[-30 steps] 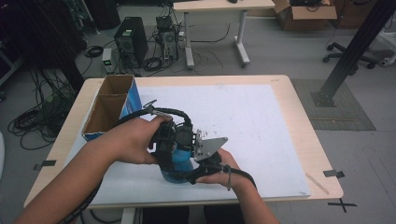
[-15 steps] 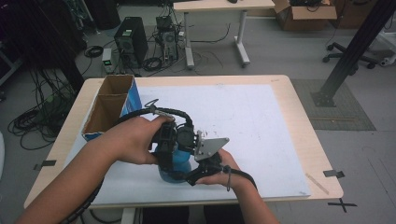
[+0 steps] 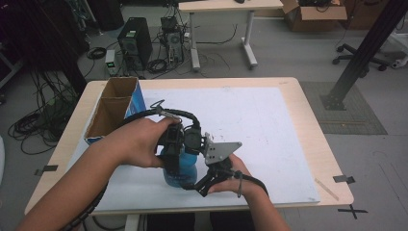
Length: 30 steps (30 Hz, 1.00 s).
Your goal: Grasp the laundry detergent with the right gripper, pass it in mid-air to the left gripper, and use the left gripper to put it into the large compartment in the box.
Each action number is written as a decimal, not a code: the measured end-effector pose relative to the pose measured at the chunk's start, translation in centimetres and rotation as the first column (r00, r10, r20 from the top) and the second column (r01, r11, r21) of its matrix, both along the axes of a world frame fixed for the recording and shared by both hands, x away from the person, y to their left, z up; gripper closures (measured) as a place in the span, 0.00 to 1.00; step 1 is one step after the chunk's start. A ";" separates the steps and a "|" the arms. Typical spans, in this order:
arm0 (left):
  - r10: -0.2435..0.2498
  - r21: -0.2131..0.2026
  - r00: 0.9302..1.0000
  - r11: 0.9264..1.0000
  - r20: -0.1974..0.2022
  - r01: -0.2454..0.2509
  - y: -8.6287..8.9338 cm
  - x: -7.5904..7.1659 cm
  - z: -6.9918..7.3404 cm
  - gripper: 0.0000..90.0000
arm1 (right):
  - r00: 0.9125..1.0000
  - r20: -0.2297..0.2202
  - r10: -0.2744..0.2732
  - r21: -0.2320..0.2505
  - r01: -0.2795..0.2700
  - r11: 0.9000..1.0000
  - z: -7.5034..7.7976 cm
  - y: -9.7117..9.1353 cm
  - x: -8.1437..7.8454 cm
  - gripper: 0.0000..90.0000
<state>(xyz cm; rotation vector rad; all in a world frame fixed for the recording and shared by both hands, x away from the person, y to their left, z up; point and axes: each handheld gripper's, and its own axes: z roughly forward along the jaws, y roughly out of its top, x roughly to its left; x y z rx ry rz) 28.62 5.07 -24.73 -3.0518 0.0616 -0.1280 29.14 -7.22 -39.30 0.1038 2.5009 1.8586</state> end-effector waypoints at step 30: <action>0.364 -0.034 0.931 0.931 -0.015 -0.364 1.1 2.8 2.4 0.43 | 0.990 0.014 -0.137 -0.015 0.137 0.990 3.3 -7.9 1.4 0.00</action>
